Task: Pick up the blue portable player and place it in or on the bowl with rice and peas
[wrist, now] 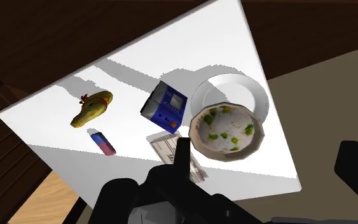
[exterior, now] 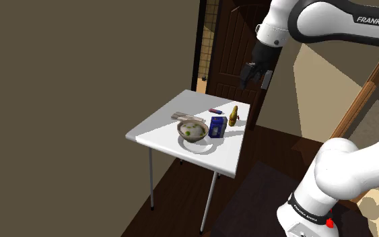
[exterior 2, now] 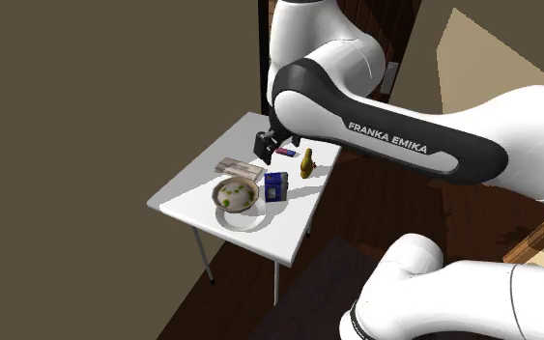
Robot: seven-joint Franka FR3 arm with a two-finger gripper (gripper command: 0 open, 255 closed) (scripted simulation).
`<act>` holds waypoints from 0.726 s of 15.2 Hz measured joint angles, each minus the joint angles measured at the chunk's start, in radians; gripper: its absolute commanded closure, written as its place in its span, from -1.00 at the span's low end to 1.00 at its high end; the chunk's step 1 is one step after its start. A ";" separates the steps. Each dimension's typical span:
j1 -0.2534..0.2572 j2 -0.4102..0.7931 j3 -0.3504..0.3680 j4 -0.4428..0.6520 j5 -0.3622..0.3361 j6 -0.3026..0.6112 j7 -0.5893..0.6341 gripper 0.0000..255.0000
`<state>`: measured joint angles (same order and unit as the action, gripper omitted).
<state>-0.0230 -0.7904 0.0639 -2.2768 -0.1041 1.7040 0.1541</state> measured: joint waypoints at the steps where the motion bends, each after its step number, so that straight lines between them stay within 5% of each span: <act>1: 0.000 0.000 0.000 0.000 0.000 0.000 0.000 -1.00; 11: 0.008 0.134 -0.178 -0.112 -0.059 0.203 -0.256 -1.00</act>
<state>-0.0153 -0.6565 -0.1137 -2.3885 -0.1627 1.9073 -0.1018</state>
